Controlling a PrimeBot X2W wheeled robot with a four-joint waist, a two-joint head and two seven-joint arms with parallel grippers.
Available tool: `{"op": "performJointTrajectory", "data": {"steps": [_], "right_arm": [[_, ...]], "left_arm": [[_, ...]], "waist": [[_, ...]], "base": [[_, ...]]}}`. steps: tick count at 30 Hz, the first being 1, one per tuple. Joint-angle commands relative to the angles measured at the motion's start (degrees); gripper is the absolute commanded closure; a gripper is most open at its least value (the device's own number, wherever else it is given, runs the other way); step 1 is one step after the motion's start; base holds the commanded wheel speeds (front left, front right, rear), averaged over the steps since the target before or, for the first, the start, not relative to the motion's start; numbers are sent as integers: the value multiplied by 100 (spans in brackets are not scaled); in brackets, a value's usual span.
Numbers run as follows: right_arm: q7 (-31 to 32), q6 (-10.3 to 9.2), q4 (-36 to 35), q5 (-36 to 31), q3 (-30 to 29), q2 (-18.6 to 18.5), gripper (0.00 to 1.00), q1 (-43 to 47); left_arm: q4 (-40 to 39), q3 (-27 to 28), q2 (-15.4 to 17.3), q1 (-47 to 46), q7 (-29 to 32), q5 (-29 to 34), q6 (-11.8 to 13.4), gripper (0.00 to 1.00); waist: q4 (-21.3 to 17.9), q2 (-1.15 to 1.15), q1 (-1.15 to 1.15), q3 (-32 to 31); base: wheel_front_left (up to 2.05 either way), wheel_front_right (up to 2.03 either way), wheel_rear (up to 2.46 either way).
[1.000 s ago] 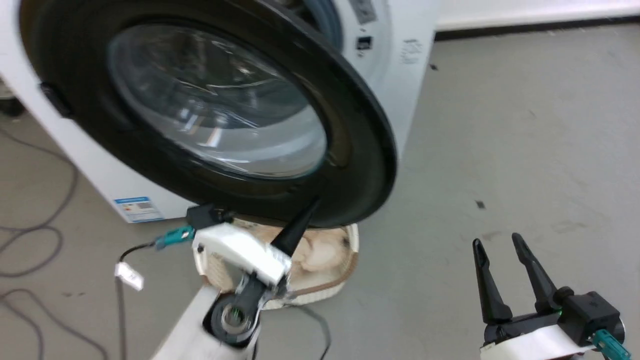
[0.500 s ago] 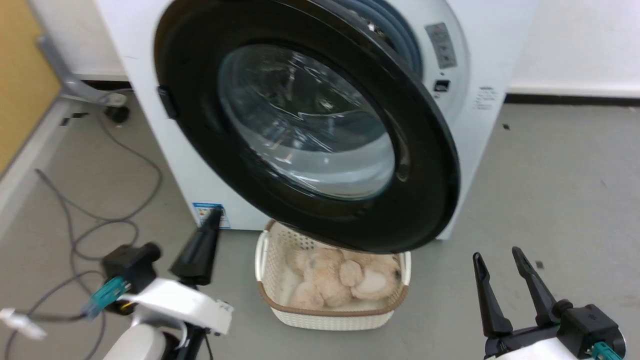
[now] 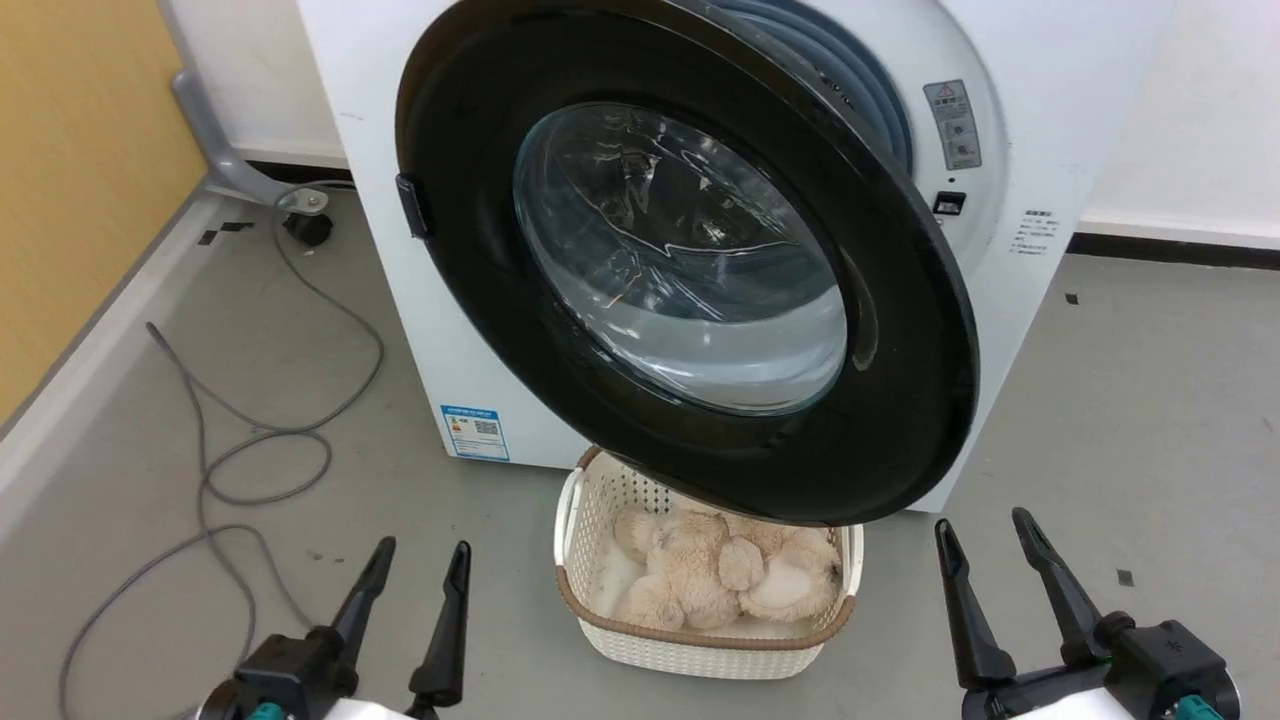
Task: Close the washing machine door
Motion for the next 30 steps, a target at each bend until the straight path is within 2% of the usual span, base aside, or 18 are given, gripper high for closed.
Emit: {"op": "performJointTrajectory", "data": {"steps": [1,5,6,7,13,20,30], "right_arm": [[-25,5,-11,59,19,-15,0,59],[-25,5,33,92,40,-23,0,87],[-25,5,35,96,57,-31,70,79],[-25,5,41,109,117,-55,100,62],[5,5,104,127,640,-446,100,-360],[403,5,277,332,1115,-1196,100,-1423],[1002,5,799,1149,995,-2138,100,-2828]], "left_arm": [[12,22,-29,46,-24,42,-25,0],[95,71,-148,70,-24,260,-61,0],[108,96,-193,67,-24,271,-82,0],[116,120,-223,58,-24,298,-108,0],[100,213,-404,-69,-24,512,-255,0],[54,264,-668,-361,-25,691,-409,0],[-21,391,-917,-760,-25,809,-575,0]], "waist": [[15,0,0,1],[98,0,0,24],[126,0,0,43],[151,0,0,61],[310,0,0,411],[535,0,0,1012],[849,0,0,1653]], "base": [[0,0,0],[0,0,0],[0,0,0],[0,0,0],[0,0,0],[0,0,0],[0,0,0]]}}
